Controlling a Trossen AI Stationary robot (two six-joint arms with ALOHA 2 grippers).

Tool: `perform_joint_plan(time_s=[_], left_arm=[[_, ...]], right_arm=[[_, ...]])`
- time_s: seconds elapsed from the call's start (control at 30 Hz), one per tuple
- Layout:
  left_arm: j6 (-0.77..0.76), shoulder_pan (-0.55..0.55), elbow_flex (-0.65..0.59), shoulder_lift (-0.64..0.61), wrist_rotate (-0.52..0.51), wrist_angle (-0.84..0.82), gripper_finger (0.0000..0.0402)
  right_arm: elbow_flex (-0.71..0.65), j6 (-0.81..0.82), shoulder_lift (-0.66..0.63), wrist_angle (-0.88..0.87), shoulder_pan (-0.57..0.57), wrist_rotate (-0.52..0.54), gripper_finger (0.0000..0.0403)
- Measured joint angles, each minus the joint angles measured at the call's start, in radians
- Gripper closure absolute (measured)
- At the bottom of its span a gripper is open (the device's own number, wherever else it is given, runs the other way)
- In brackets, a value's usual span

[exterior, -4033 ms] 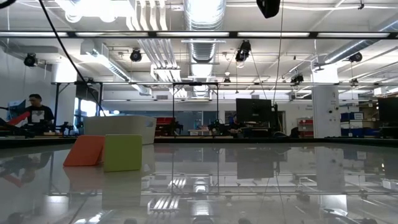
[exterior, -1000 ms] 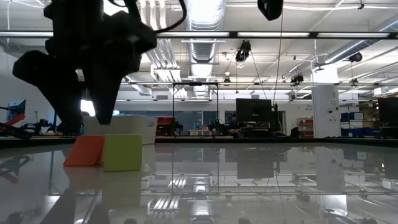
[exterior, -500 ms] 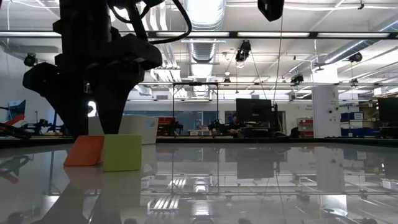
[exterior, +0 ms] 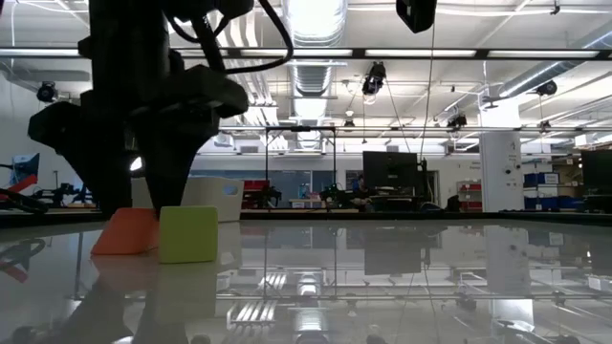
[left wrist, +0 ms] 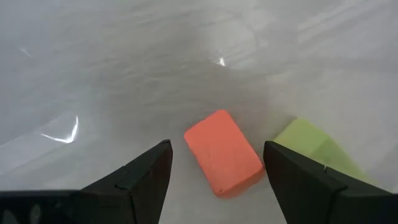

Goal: Sort & place blocks by color
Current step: Put the orange block into the black bin

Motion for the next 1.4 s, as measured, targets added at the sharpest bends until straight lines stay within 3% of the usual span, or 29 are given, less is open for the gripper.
perform_joint_plan(time_s=[0.37,0.73,1.0,1.2,1.4], left_arm=[[0.0,-0.019,0.0,0.017,0.025,0.006,0.0171],[0.008,-0.028,0.001,0.019,0.025,0.009,0.0283],[0.041,-0.028,0.0,0.009,0.017,0.008,0.0285],[0.204,-0.027,-0.002,-0.121,-0.081,0.029,0.0285],[0.577,-0.026,-0.002,-0.319,-0.228,0.218,0.0281]], right_arm=[[0.0,-0.001,0.0,0.0,0.0,0.0,0.0177],[0.0,-0.005,0.0,-0.001,-0.001,0.001,0.0177],[0.0,-0.008,0.0,-0.001,0.0,0.001,0.0177],[0.0,-0.034,0.0,0.0,0.013,-0.036,0.0177],[0.0,-0.098,0.0,0.009,0.044,-0.054,0.0177]])
